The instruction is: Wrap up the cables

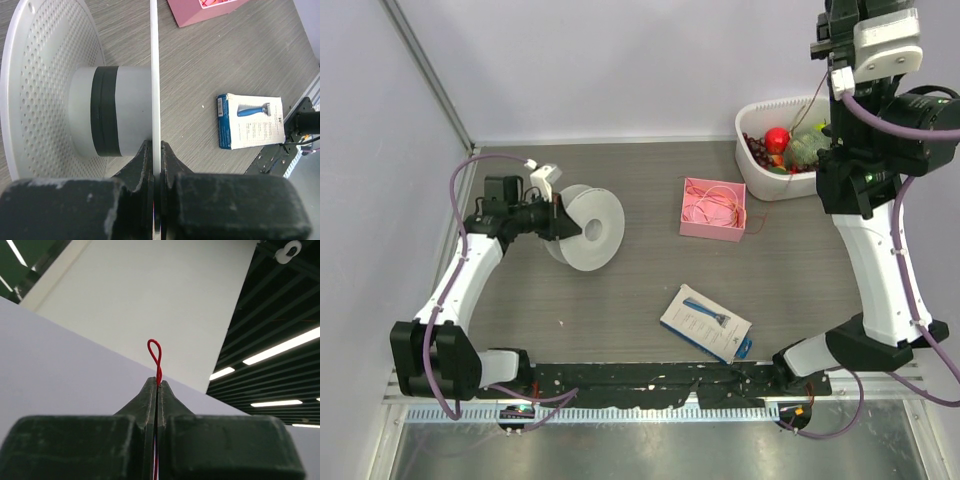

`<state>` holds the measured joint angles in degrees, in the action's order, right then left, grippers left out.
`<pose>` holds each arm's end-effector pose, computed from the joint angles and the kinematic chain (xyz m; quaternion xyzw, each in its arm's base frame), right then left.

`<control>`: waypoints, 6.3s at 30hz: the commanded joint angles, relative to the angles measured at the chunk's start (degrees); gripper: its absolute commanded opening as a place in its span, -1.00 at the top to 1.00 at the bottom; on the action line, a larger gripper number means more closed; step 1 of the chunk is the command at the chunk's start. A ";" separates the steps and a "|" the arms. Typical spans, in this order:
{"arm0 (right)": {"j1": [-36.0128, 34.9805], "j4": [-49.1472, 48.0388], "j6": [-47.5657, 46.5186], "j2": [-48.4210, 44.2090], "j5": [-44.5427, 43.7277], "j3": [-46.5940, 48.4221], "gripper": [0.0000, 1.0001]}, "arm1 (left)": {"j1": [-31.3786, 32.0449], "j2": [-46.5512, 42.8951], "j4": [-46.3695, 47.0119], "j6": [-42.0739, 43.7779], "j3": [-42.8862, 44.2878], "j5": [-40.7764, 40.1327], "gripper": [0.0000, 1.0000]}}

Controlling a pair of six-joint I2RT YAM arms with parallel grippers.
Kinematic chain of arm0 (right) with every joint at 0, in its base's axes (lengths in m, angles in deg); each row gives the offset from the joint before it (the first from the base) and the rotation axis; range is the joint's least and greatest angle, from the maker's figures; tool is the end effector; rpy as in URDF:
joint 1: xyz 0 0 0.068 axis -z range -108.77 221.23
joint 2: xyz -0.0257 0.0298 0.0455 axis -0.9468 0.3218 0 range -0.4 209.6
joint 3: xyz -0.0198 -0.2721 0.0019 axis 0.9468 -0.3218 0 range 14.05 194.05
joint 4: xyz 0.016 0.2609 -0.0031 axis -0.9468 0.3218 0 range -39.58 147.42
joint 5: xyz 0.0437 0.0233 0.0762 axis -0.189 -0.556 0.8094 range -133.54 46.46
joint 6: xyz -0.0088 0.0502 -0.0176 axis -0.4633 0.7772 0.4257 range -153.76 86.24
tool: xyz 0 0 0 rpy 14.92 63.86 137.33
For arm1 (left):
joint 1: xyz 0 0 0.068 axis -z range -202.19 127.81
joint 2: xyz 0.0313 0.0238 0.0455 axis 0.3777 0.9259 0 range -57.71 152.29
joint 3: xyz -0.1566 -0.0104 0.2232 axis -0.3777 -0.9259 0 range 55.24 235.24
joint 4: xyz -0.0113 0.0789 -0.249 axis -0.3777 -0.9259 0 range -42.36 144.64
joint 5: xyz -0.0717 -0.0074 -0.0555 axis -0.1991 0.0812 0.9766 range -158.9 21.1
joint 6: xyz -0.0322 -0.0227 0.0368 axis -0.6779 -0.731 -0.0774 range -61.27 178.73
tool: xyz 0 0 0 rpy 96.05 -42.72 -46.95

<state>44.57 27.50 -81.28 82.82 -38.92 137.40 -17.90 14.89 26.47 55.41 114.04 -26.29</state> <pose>0.1660 0.0865 0.6769 -0.1717 0.1622 -0.1667 0.9573 0.2652 -0.0441 0.2983 0.1551 0.8497 -0.3563 0.3563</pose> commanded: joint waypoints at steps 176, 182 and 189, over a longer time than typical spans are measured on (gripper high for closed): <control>-33.02 23.27 35.84 -0.51 0.83 -63.93 0.99 | 13.20 -10.90 7.60 37.32 -16.27 17.42 1.00; -31.97 26.25 35.75 -2.18 -0.14 -62.88 0.53 | 13.20 -12.39 5.67 38.20 -15.74 16.45 1.00; -30.56 30.39 34.87 -8.16 3.11 -62.88 0.18 | 13.20 -13.89 2.85 40.31 -14.25 15.58 1.00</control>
<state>12.86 58.65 -45.59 79.82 -35.66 73.60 -5.02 2.41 31.94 93.75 98.44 -11.49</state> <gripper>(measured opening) 0.375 0.087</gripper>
